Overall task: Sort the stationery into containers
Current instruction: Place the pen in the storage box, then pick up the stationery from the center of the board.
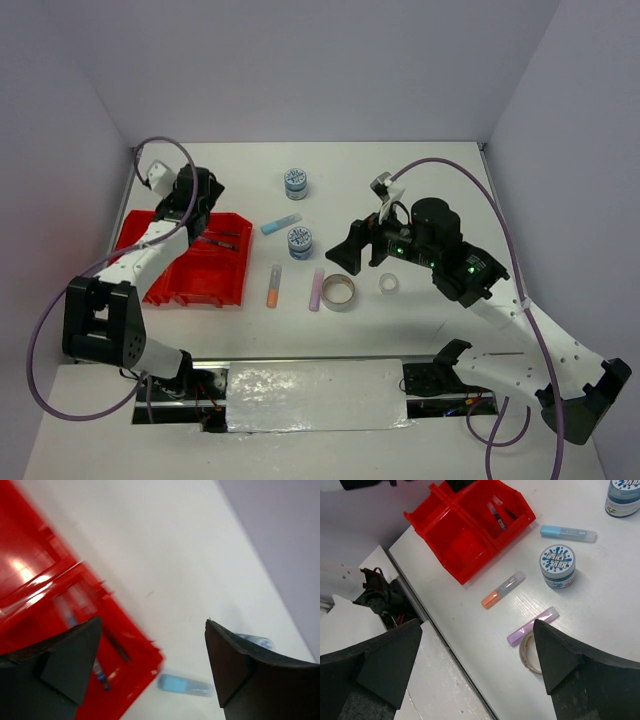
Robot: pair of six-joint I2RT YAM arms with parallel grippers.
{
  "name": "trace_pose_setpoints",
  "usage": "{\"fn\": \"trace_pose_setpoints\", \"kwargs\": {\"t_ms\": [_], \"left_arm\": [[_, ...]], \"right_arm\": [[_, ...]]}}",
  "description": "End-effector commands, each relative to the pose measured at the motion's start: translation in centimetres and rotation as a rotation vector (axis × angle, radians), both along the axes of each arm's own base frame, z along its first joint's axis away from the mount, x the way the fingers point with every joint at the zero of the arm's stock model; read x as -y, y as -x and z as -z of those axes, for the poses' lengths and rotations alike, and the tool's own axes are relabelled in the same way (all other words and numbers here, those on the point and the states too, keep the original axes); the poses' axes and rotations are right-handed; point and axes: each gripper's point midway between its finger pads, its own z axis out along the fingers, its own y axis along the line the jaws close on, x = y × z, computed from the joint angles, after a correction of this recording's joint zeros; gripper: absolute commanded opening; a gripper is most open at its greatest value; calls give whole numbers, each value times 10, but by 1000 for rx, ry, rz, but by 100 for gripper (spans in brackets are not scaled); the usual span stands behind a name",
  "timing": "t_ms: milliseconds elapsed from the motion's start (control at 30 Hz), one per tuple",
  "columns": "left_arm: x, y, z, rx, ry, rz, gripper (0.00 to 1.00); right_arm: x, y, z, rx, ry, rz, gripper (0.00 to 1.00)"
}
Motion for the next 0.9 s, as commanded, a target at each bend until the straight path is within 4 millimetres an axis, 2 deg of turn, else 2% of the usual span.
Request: {"fn": "trace_pose_setpoints", "kwargs": {"t_ms": [0, 33, 67, 100, 133, 167, 200, 267, 300, 333, 367, 400, 433, 500, 533, 633, 667, 700, 733, 767, 800, 867], "left_arm": [[13, -25, -95, 163, -77, 151, 97], [17, -26, -101, 149, -90, 186, 97], [29, -30, -121, 166, -109, 263, 98], [34, -25, -116, 109, -123, 305, 99], [43, -25, -118, 85, -156, 363, 99], [54, -24, -128, 91, -158, 421, 99], [61, -21, -128, 68, -174, 458, 99], [90, -8, -124, 32, -205, 615, 99], [101, -2, -120, 11, -211, 672, 99], [124, 6, -114, -7, -217, 757, 99], [134, 18, -106, -67, -243, 816, 98], [145, 27, -100, -103, -259, 859, 98], [171, 40, -90, -137, -291, 943, 98], [187, 56, -79, -189, -316, 1007, 99], [204, 66, -75, -193, -309, 1074, 99], [229, 80, -65, -204, -301, 1173, 99], [236, 81, -57, -224, -302, 1197, 99], [241, 83, -60, -216, -306, 1221, 99], [249, 85, -45, -262, -318, 1250, 99], [255, 82, -46, -263, -326, 1261, 99], [256, 79, -27, -326, -343, 1258, 99], [260, 70, -21, -339, -376, 1249, 99]], "right_arm": [[1, -2, -26, 57, -33, 13, 100], [2, -3, -26, 50, -32, 23, 100], [5, -7, -25, 49, -25, 52, 100], [6, -9, -23, 38, -24, 69, 100], [9, -11, -23, 35, -23, 90, 100], [12, -13, -22, 27, -20, 110, 100], [16, -15, -18, 4, -13, 144, 100], [24, -19, -18, -13, -9, 196, 100], [34, -23, -11, -48, 7, 264, 100], [40, -26, -9, -64, 16, 306, 100], [46, -26, -10, -100, 1, 359, 100], [56, -27, 0, -137, 30, 417, 100], [66, -30, 2, -140, 36, 473, 100], [70, -29, 6, -166, 25, 504, 100], [73, -27, 11, -183, 39, 515, 100], [78, -22, 24, -229, 69, 536, 100], [78, -20, 28, -234, 79, 526, 100], [78, -19, 31, -237, 85, 521, 100], [77, -17, 33, -240, 85, 515, 100], [77, -14, 36, -241, 86, 500, 100], [76, -13, 36, -239, 83, 490, 100], [75, -9, 38, -239, 80, 466, 100]]}}
